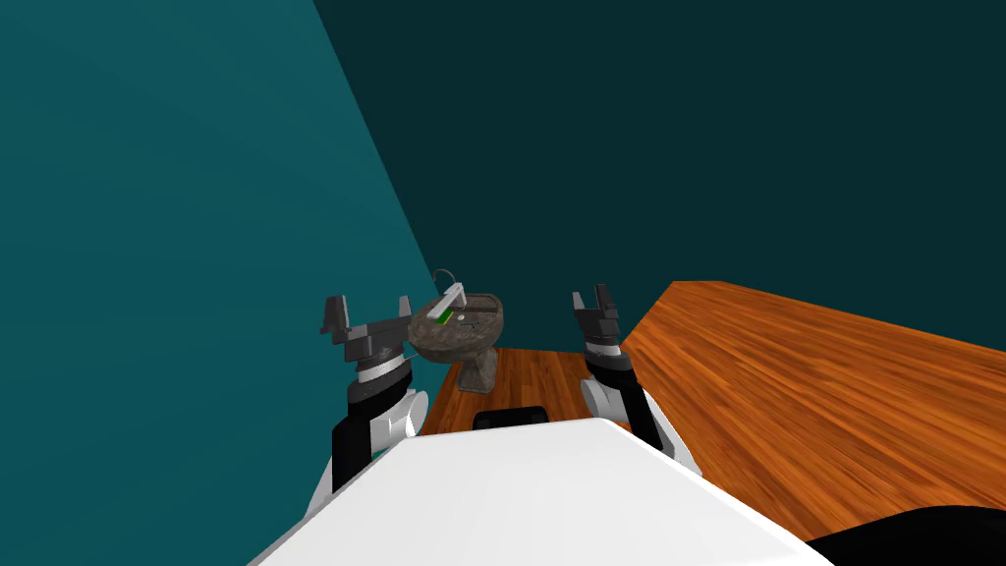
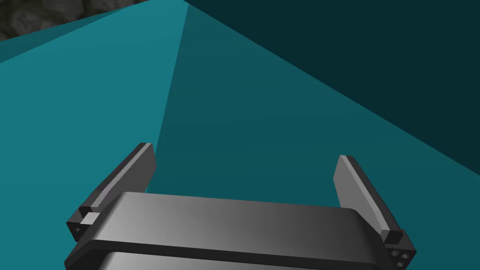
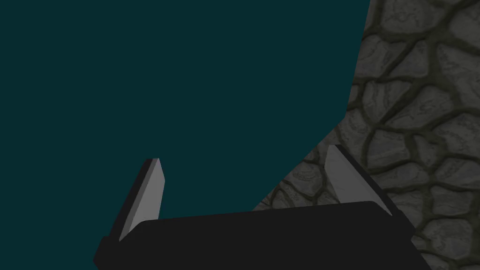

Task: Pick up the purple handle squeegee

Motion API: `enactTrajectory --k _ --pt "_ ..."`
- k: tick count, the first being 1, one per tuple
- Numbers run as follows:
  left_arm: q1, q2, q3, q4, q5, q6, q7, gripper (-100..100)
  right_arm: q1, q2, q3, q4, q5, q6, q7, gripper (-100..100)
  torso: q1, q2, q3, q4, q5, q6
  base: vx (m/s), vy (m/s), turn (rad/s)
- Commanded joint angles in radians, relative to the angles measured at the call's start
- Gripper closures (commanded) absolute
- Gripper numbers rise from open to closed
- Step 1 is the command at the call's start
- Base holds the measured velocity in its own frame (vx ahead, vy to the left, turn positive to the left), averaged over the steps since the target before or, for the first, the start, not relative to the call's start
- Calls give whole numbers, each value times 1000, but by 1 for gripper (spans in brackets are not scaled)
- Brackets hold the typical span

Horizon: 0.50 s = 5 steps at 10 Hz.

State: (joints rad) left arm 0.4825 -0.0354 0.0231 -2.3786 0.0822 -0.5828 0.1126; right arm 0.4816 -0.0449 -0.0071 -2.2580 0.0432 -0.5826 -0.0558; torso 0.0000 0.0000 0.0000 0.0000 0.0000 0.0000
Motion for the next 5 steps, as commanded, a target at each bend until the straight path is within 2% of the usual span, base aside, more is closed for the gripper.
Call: enactTrajectory --k 1,5 --pt "-15 37 3 17 0 33 -6 -100 0 0 0 0 0 0 0 0 0 0 0 0 0 0 -20 -35 -39" --pt "-68 114 12 78 0 148 -29 -100 0 0 0 0 0 0 0 0 -4 2 1 0 -1 0 -26 -67 -45"
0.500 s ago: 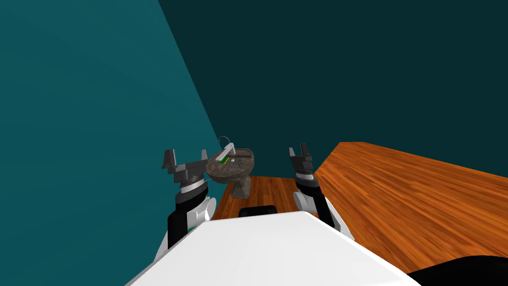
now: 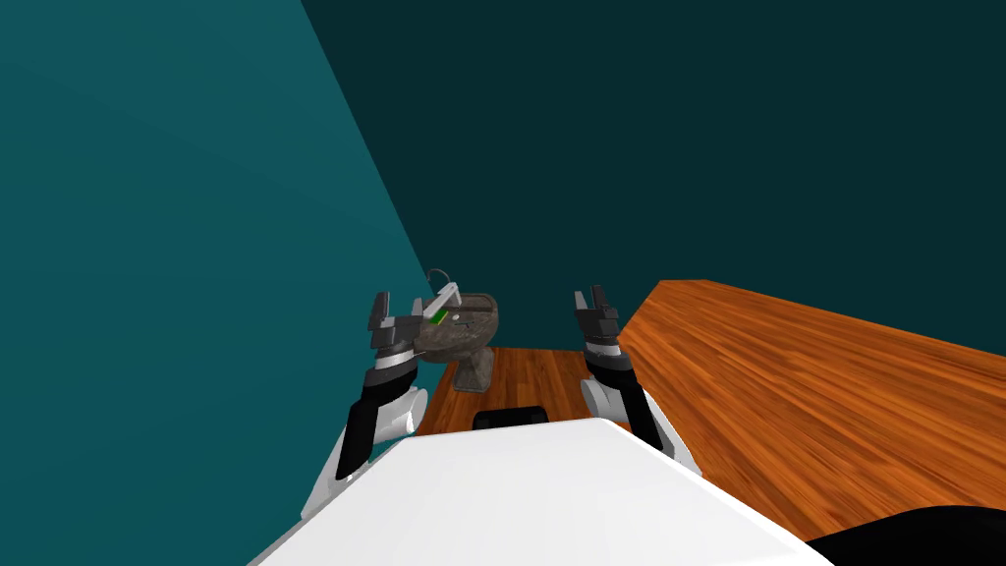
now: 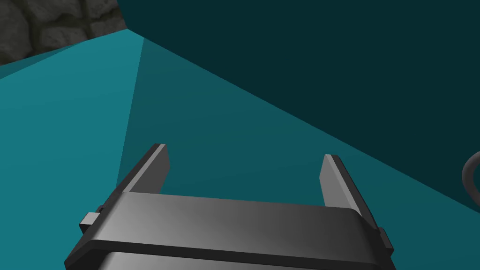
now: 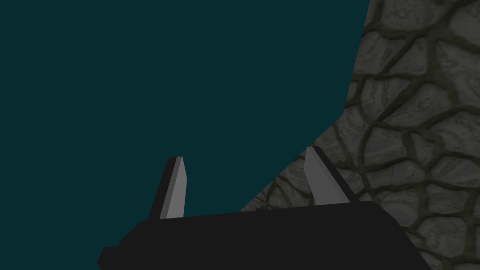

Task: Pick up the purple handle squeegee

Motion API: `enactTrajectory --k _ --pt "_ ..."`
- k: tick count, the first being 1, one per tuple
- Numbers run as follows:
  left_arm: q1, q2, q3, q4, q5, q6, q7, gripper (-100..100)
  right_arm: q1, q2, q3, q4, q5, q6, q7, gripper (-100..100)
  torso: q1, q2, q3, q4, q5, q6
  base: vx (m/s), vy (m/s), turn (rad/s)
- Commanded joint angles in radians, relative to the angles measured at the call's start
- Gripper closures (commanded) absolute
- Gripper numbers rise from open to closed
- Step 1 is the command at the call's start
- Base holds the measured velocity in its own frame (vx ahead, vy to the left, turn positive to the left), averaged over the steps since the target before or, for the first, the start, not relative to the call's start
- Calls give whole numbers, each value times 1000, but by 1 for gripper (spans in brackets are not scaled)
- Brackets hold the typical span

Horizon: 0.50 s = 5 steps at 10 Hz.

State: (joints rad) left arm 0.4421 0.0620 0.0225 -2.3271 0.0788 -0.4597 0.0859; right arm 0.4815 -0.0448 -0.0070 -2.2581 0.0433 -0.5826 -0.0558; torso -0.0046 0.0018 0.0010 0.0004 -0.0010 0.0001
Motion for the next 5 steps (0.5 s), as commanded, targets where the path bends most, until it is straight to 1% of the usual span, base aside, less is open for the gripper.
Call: enactTrajectory --k 1,2,3,5 --pt "-27 16 12 26 4 28 -2 -100 0 0 0 0 0 0 0 0 0 0 0 0 0 0 -14 -57 -16" --pt "-45 34 15 46 4 63 -10 -100 0 0 0 0 0 0 0 0 1 -1 0 0 0 0 -13 -57 -43" --pt "-45 34 15 46 4 70 -10 -100 0 0 0 0 0 0 0 0 1 -1 -1 0 0 0 -8 -42 -20" --pt "-86 69 23 92 6 141 -27 -100 0 0 0 0 0 0 0 0 1 -1 -1 0 0 0 -22 -60 -55"
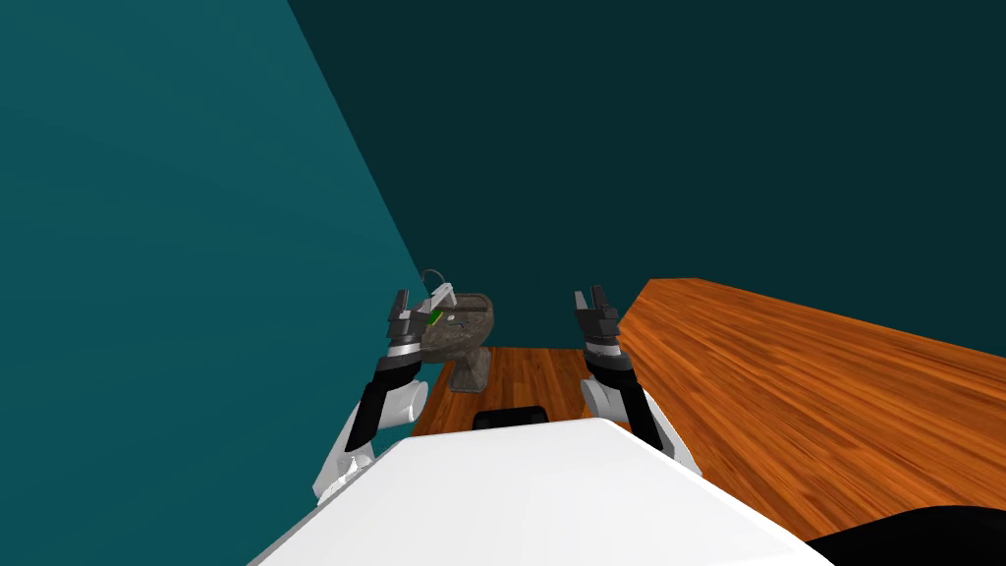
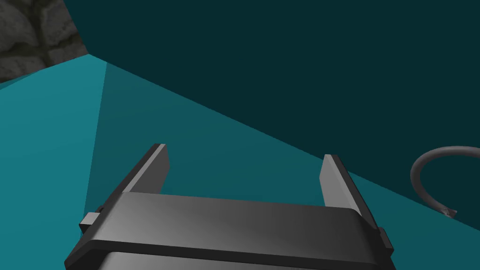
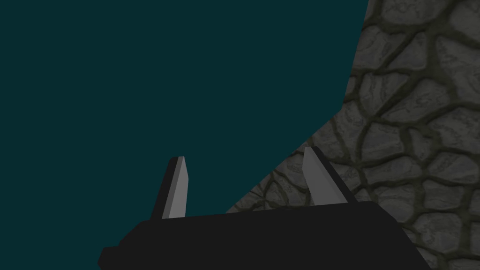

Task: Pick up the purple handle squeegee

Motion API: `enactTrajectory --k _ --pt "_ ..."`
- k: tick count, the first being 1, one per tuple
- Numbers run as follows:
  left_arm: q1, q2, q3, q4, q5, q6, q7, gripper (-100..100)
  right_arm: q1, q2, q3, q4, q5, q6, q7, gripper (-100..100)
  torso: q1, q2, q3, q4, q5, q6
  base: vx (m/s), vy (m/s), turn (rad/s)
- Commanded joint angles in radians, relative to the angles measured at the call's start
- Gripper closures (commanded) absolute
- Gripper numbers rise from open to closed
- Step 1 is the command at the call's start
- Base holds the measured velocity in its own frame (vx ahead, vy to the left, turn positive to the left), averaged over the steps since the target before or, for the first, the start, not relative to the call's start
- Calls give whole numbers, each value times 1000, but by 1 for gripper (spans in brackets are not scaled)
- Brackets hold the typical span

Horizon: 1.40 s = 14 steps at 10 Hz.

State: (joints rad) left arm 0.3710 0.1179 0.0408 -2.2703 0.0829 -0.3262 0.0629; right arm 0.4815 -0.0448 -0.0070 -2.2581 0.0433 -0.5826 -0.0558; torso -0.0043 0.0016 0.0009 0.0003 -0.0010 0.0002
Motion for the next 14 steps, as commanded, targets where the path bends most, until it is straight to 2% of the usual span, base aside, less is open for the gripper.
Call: enactTrajectory --k 1,4,5,6,7,8,9,10,11,12,13,14 --pt "-15 13 4 35 1 32 -4 -100 0 0 0 0 0 0 0 0 0 0 0 0 0 0 -23 -60 -18" --pt "-60 44 12 86 3 115 -23 -100 0 0 0 0 0 0 0 0 1 -1 -1 0 0 0 -9 -57 -35" --pt "-60 44 12 86 3 142 -23 -100 0 0 0 0 0 0 0 0 1 -1 -1 0 0 0 -4 -51 -25" --pt "-85 58 17 113 5 174 -34 -100 0 0 0 0 0 0 0 0 1 -1 -1 0 0 0 -6 -58 -45" --pt "-85 58 17 113 5 199 -34 -100 0 0 0 0 0 0 0 0 1 -1 -1 0 0 0 -8 -43 -22" --pt "-110 71 21 141 6 228 -45 -100 0 0 0 0 0 0 0 0 1 -1 -1 0 0 0 -9 -47 -43" --pt "-110 71 21 141 6 257 -45 -100 0 0 0 0 0 0 0 0 1 -1 -1 0 0 0 -1 -40 -23" --pt "-137 84 26 170 8 290 -56 -100 0 0 0 0 0 0 0 0 2 -1 -1 0 0 0 6 -53 -44" --pt "-137 84 26 170 8 323 -56 -100 0 0 0 0 0 0 0 0 1 -2 -1 0 0 0 4 -42 -22" --pt "-137 84 26 170 8 333 -56 -100 0 0 0 0 0 0 0 0 2 -2 -1 0 0 0 -1 -16 5" --pt "-163 96 30 199 11 371 -67 -100 0 0 0 0 0 0 0 0 3 -2 -1 0 1 0 -4 -34 -49" --pt "-163 96 30 199 11 398 -67 -100 0 0 0 0 0 0 0 0 2 -1 -1 0 1 0 -3 -34 -21"
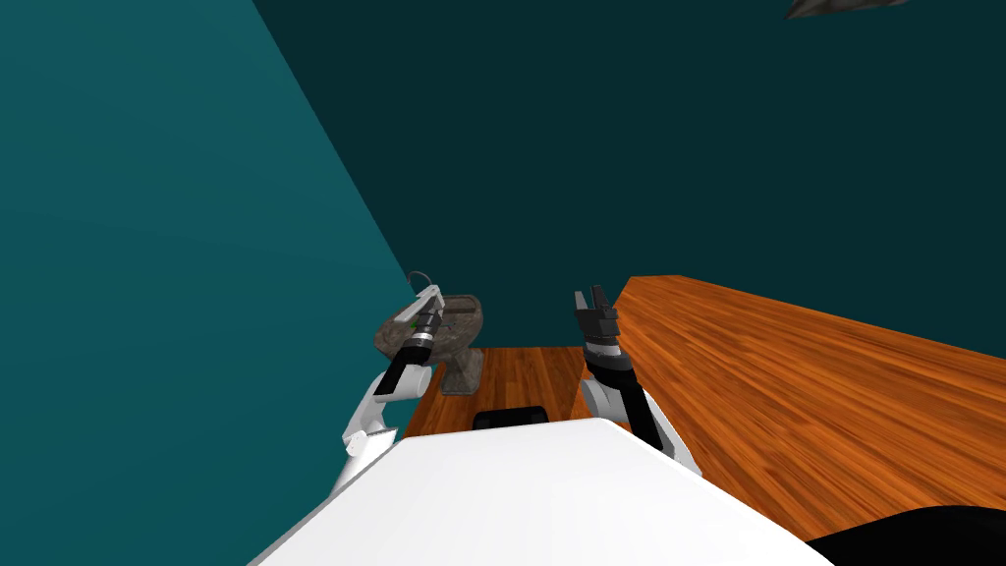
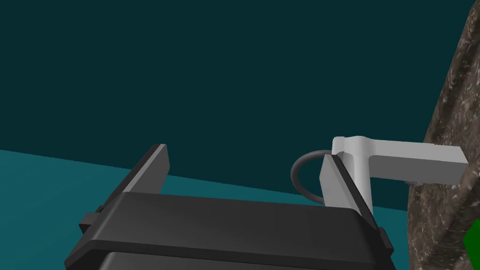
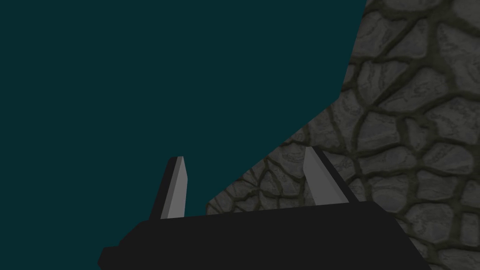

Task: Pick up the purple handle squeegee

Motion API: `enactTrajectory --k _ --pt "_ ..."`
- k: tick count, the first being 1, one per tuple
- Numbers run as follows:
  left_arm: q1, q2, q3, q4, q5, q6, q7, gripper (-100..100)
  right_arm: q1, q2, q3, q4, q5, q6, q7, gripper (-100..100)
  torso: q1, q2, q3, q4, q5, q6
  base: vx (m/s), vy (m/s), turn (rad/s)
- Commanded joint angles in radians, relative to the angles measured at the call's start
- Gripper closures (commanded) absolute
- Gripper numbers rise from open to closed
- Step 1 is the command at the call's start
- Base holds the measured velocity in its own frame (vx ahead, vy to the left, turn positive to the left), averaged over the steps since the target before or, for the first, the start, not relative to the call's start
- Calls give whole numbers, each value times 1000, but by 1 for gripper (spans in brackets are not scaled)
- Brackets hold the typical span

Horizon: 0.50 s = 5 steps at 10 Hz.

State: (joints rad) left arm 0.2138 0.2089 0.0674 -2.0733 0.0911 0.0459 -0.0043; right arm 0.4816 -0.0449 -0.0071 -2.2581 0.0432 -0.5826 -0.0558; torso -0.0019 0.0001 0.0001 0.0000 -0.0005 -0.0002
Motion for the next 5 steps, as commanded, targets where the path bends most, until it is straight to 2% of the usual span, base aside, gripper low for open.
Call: enactTrajectory --k 1,2,3,4,5 --pt "-6 5 4 2 3 30 0 -100 0 0 0 0 0 0 0 0 0 0 0 0 0 0 3 -15 6" --pt "-33 17 8 31 5 69 -12 -100 0 0 0 0 0 0 0 0 1 0 0 0 0 0 15 -35 -40" --pt "-33 17 8 31 5 96 -12 -100 0 0 0 0 0 0 0 0 0 -1 0 0 0 0 9 -34 -25" --pt "-61 28 13 61 8 124 -24 -100 0 0 0 0 0 0 0 0 0 -1 0 0 0 0 11 -35 -35" --pt "-61 28 13 61 8 153 -24 -100 0 0 0 0 0 0 0 0 0 -1 -1 0 0 0 12 -32 -16"
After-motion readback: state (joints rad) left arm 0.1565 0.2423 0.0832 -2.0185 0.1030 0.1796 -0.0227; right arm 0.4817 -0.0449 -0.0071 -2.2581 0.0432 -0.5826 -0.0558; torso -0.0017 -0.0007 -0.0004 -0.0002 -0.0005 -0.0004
